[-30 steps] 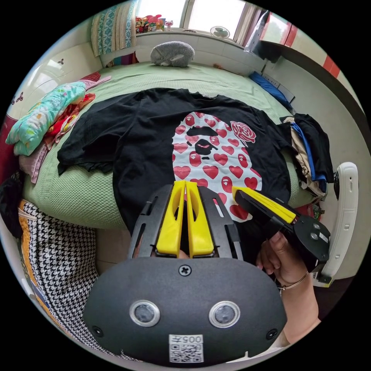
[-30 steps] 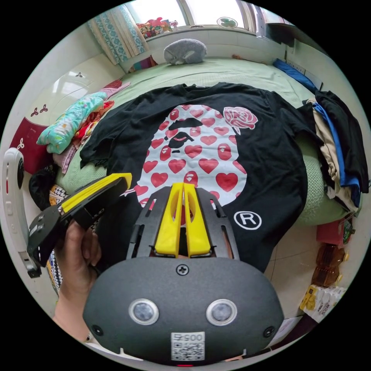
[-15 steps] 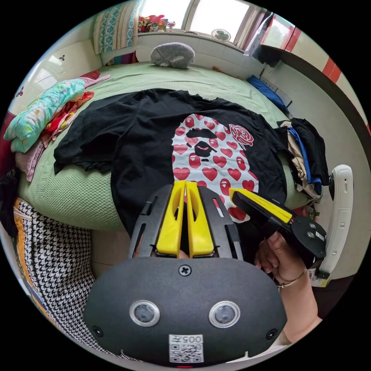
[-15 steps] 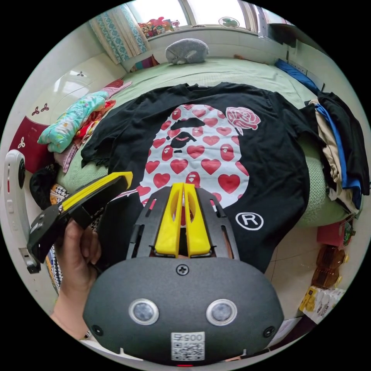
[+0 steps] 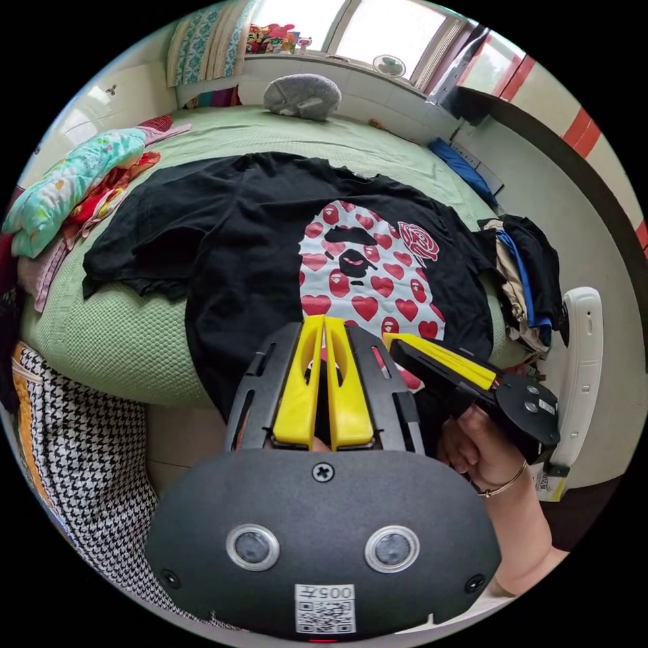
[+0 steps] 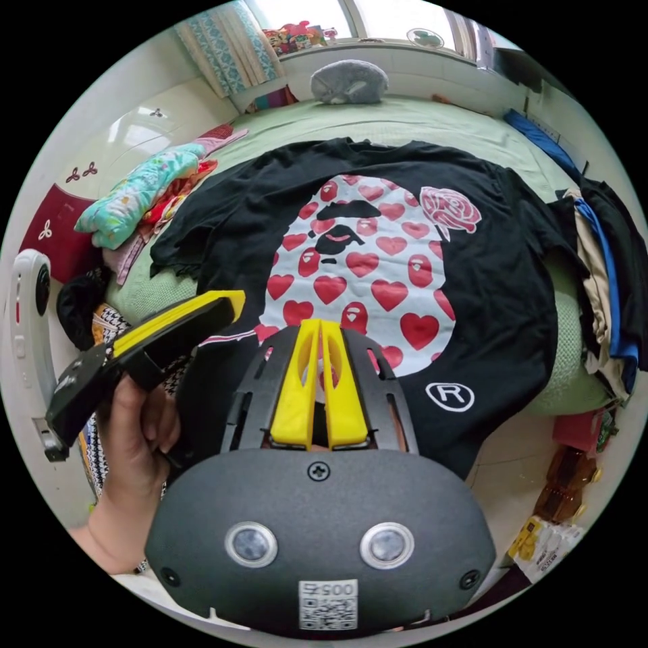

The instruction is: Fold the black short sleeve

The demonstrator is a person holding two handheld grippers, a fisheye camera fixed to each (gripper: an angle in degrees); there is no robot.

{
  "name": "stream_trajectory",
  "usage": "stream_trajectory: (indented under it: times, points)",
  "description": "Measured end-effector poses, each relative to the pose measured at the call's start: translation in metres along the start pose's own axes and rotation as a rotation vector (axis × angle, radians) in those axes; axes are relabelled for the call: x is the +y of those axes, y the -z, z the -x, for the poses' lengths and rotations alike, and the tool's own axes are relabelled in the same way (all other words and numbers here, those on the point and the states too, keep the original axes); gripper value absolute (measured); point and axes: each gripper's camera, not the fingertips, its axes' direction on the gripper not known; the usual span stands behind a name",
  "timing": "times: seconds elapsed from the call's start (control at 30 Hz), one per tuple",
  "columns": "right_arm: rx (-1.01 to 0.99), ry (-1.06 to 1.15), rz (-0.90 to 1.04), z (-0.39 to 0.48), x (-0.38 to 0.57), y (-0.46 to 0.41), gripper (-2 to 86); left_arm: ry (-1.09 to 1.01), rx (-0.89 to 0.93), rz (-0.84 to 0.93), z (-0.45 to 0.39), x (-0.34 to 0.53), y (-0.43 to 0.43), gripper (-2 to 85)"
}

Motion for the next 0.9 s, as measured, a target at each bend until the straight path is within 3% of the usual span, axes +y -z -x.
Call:
stream_trajectory:
  times: [0.47, 0.9]
  points:
    - [-0.051, 0.041, -0.035, 0.024, -0.014, -0.003, -1.2, 0.089, 0.151, -0.094, 0.083, 0.003, 0.047, -0.6]
    - [-0.107, 0.046, -0.033, 0.021, -0.031, -0.015, -1.2, 0.199, -0.060, -0.273, 0.215, -0.037, 0.081, 2.4]
